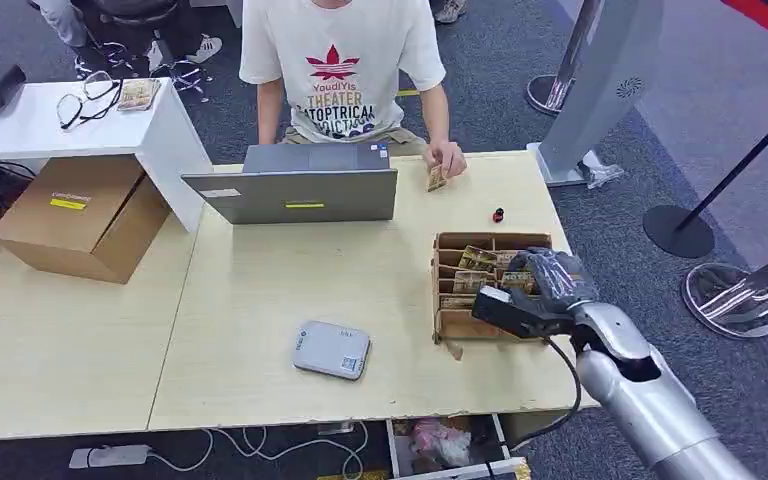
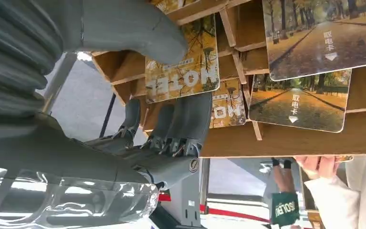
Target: Pass the card to the sensor for recognition and then transmit it.
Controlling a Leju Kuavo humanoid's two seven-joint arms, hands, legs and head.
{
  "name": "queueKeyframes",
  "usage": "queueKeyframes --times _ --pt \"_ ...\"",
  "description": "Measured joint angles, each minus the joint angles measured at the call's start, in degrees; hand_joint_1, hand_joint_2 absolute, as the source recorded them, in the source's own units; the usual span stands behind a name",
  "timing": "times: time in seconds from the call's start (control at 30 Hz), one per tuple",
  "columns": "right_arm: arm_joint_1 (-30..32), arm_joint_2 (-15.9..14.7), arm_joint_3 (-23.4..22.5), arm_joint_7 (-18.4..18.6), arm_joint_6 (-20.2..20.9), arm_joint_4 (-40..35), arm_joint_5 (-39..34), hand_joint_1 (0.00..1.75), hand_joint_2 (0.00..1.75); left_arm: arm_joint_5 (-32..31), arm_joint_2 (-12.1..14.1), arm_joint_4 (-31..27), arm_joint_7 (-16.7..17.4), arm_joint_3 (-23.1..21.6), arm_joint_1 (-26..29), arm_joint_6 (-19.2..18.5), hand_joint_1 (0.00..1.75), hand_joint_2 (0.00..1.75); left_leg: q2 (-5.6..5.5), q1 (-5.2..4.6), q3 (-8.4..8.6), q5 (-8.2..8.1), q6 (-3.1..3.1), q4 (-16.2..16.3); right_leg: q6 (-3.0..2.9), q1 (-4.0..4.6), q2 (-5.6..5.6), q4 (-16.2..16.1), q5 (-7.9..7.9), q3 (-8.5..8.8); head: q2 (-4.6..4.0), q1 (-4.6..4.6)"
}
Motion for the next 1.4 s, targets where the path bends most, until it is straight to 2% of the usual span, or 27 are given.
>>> queueKeyframes --times 0.07,0.23,0.27,0.73,1.03,1.17,1.4 --pt "-0.07 0.02 0.02 0.00 0.04 0.20 0.00 1.43 1.75 -0.02 0.00 0.00 -0.15 -0.02 0.03 0.02 0.00 0.00 0.00 0.00 0.00 0.00 0.00 0.00 0.00 0.00 0.00 0.00 0.00 0.00 0.00 -0.02" --pt "-0.36 0.00 0.11 -0.22 0.26 0.53 -0.57 1.48 1.75 -0.26 0.02 -0.02 -0.30 -0.11 0.02 0.17 0.00 0.00 0.00 0.00 0.01 0.00 0.00 0.00 0.00 0.00 0.00 0.00 0.00 0.00 0.00 0.00" --pt "-0.42 0.00 0.11 -0.28 0.26 0.53 -0.59 1.54 1.75 -0.28 0.02 0.00 -0.31 -0.11 0.02 0.17 0.00 0.00 0.00 0.00 0.01 0.00 0.00 0.00 0.00 0.00 0.00 0.00 0.00 0.00 0.00 -0.02" --pt "-1.66 -0.04 0.59 -0.68 1.53 0.70 -2.23 1.55 1.75 -0.44 0.11 0.00 -0.48 -0.13 0.03 0.20 0.00 0.00 0.01 0.00 0.03 0.02 0.02 0.00 0.00 0.00 0.01 0.00 0.01 0.01 0.00 0.00" --pt "-5.06 -2.05 0.57 -2.77 8.56 0.85 -8.10 1.59 1.75 -0.87 0.13 0.00 -1.72 -0.24 0.00 0.46 0.00 0.00 0.01 -0.01 0.02 0.02 0.02 0.00 0.00 -0.01 0.01 0.00 0.01 0.00 0.00 -0.02" --pt "-6.84 -3.38 0.59 -2.95 10.03 0.74 -9.98 1.62 1.75 -1.03 0.13 0.00 -1.84 -0.72 -0.11 0.77 0.00 0.00 0.00 -0.01 0.02 0.02 0.02 0.01 0.00 -0.01 0.00 0.00 0.01 0.01 0.00 -0.02" --pt "-10.25 -5.62 1.49 -2.99 11.43 0.50 -13.15 1.55 1.75 -1.53 0.02 0.00 -2.10 -1.38 -0.20 1.40 0.00 0.00 0.01 -0.01 0.02 0.02 0.02 0.01 0.00 -0.01 0.01 0.00 0.01 0.01 0.00 -0.02"
